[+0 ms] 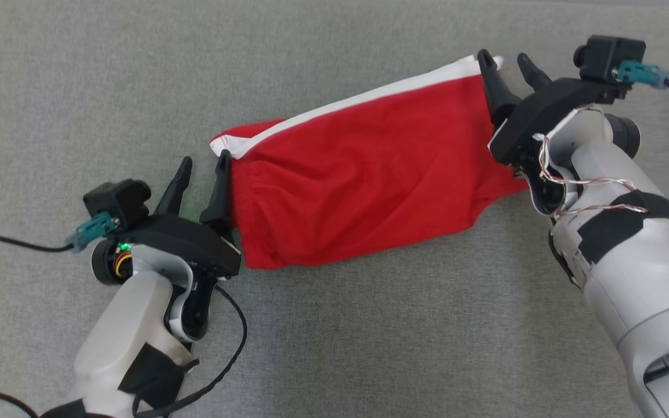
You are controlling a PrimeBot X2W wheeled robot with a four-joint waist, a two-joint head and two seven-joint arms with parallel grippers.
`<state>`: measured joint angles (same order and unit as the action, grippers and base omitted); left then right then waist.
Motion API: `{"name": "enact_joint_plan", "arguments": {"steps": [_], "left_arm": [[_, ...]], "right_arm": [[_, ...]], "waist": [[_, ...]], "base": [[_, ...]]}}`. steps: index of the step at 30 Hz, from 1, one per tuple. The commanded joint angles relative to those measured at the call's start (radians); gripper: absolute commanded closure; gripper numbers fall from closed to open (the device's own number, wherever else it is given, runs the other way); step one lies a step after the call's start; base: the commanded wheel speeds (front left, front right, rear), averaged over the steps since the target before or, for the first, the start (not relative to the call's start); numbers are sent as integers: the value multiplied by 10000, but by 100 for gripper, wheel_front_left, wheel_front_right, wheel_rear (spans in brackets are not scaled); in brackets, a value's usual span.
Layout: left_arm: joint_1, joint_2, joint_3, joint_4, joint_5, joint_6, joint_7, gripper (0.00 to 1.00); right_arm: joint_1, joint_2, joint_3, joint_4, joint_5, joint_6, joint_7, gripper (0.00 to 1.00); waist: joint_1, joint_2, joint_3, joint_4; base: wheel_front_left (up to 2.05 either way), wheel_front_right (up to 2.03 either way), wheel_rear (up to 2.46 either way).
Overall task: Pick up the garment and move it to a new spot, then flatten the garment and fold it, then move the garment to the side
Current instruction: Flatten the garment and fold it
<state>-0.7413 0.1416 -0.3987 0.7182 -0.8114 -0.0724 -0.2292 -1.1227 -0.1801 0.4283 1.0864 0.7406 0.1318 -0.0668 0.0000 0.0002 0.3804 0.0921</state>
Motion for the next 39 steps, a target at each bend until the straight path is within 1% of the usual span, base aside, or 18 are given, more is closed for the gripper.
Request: {"name": "enact_joint_plan", "arguments": {"steps": [1,4,7,8,9,10,13,15,19,23,24,29,38,39], "left_arm": [[274,92,74,30,-14,-55,-136,0],[699,187,310,-189,109,-27,-294,0],[1325,353,629,-722,405,138,-346,0],[1325,353,629,-722,405,138,-346,0],[1851,441,1089,-1501,776,378,-359,0],[2209,432,1286,-1903,1031,486,-356,0],[3271,380,1845,-3183,1924,905,-348,0],[3941,249,2199,-4048,2436,1141,-349,0],[4973,-38,2349,-5114,3289,1388,-349,0],[5430,-262,2274,-5583,3790,1396,-352,0],[5430,-262,2274,-5583,3790,1396,-352,0],[5571,-433,2335,-5736,4153,1284,-351,0],[5617,-510,2444,-5731,5171,1334,-352,0],[5637,-525,2457,-5753,5259,1330,-352,0]], "right_arm": [[312,-107,169,-120,197,-24,-212,0],[697,-307,482,-376,509,-24,-509,0],[1273,-616,892,-633,710,-24,-774,0],[1273,-616,892,-633,710,-24,-774,0],[1656,-836,1139,-751,815,-24,-913,0],[1845,-943,1262,-782,855,-24,-994,0],[2368,-1124,1564,-782,1023,-24,-1109,0],[2624,-1200,1642,-720,1185,-24,-1120,0],[2910,-1266,1670,-442,1517,-24,-1167,0],[3045,-1304,1672,17,1710,-24,-1210,0],[3045,-1304,1672,17,1710,-24,-1210,0],[3009,-1267,1650,731,1800,-24,-1253,0],[2890,-973,1604,1669,1992,-24,-1098,0],[2902,-934,1616,1734,1983,-24,-1052,34]], "waist": [[0,-2,-406,-188],[0,-2,-789,-293],[0,-2,-1193,-337],[0,-2,-1193,-337],[0,-2,-1415,-344],[0,-2,-1529,-330],[0,-2,-1755,-276],[0,-2,-1839,-200],[0,-2,-1873,123],[0,-2,-1837,549],[0,-2,-1837,549],[0,-2,-1738,1028],[0,-2,-1602,1445],[0,-2,-1605,1470]], "base": [[0,0,0],[0,0,0],[0,0,0],[0,0,0],[0,0,0],[0,0,0],[0,0,0],[0,0,0],[0,0,0],[0,0,0],[0,0,0],[0,0,0],[0,0,0],[0,0,0]]}}
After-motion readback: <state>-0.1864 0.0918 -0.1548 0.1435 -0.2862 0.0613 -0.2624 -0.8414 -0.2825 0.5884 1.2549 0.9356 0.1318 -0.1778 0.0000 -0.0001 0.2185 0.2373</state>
